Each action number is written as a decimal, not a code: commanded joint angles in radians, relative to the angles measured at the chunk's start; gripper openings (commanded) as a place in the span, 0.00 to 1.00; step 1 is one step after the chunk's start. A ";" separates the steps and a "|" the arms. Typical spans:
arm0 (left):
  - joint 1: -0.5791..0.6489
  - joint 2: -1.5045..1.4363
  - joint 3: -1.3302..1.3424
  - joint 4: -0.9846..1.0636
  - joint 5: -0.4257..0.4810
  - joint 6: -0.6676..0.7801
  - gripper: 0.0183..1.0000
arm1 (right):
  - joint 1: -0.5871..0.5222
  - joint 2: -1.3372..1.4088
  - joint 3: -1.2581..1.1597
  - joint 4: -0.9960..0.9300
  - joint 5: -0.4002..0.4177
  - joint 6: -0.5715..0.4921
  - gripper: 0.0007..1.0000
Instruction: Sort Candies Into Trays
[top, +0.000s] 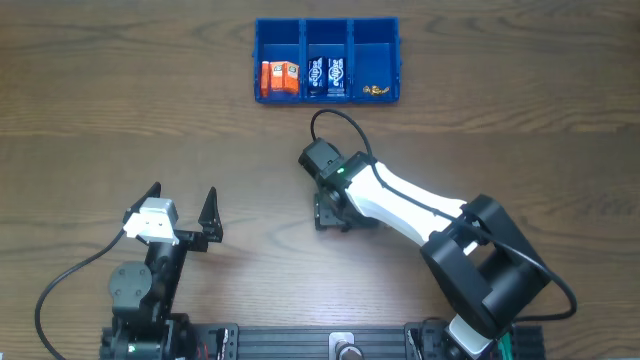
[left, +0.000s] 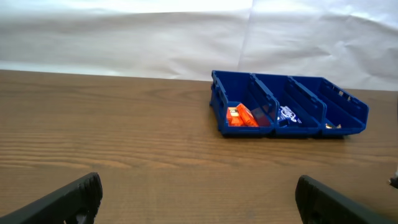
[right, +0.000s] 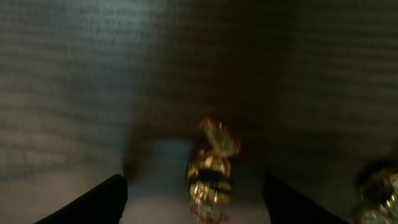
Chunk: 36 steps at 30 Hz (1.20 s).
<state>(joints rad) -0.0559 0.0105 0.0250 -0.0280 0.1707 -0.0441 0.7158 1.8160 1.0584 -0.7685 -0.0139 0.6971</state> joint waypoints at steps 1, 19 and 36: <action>0.003 -0.006 -0.020 -0.032 0.013 0.015 1.00 | -0.020 0.022 -0.004 0.020 0.031 0.014 0.69; 0.003 -0.006 -0.020 -0.032 0.013 0.015 1.00 | -0.047 -0.016 0.089 -0.021 0.084 0.001 0.17; 0.003 -0.006 -0.020 -0.032 0.013 0.015 1.00 | -0.370 0.344 1.051 -0.103 0.260 -0.418 0.18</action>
<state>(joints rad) -0.0559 0.0101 0.0250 -0.0277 0.1703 -0.0441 0.3676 2.0472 2.1048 -0.9108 0.2237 0.3527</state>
